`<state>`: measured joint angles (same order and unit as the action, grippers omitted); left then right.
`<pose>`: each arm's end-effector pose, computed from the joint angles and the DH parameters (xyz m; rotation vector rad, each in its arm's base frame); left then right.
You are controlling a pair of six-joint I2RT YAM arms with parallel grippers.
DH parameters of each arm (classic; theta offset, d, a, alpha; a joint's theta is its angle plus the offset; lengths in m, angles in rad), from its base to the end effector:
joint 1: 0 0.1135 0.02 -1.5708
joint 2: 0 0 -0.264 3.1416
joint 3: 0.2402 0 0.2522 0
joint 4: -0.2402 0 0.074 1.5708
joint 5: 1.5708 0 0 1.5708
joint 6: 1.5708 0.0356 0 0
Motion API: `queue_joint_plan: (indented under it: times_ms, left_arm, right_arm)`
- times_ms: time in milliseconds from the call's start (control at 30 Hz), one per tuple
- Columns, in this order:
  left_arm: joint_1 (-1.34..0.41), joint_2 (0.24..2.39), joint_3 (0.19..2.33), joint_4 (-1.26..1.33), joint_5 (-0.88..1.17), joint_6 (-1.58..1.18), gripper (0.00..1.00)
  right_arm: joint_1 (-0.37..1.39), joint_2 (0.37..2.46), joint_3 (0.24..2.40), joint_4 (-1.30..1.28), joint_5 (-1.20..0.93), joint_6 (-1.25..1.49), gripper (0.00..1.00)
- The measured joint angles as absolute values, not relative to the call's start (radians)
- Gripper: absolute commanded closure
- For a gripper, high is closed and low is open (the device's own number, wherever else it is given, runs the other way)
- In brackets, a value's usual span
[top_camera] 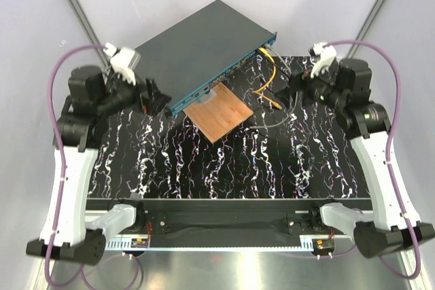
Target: Insert the plug into the switch port
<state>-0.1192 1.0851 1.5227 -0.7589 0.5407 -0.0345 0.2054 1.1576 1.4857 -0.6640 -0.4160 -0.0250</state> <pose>0.1888 -0.0411 0.4721 0.4486 1.8365 -0.6149 0.2195 0.0604 0.4559 -0.4984 1.8441 0.5179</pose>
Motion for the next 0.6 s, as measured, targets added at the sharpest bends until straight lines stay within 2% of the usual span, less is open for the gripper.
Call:
queue_joint_plan:
  times_ms: [333,600]
  left_arm:
    - [-0.117,0.754,1.203,-0.888,0.319,0.084,0.01]
    - [-0.101,0.69,1.151,-0.915,0.245,0.109,0.01]
  right_arm:
    - [0.035,0.919,1.141,-0.703,-0.51,0.064,0.0]
    - [-0.008,0.833,1.081,-0.704,-0.58,0.098,0.0]
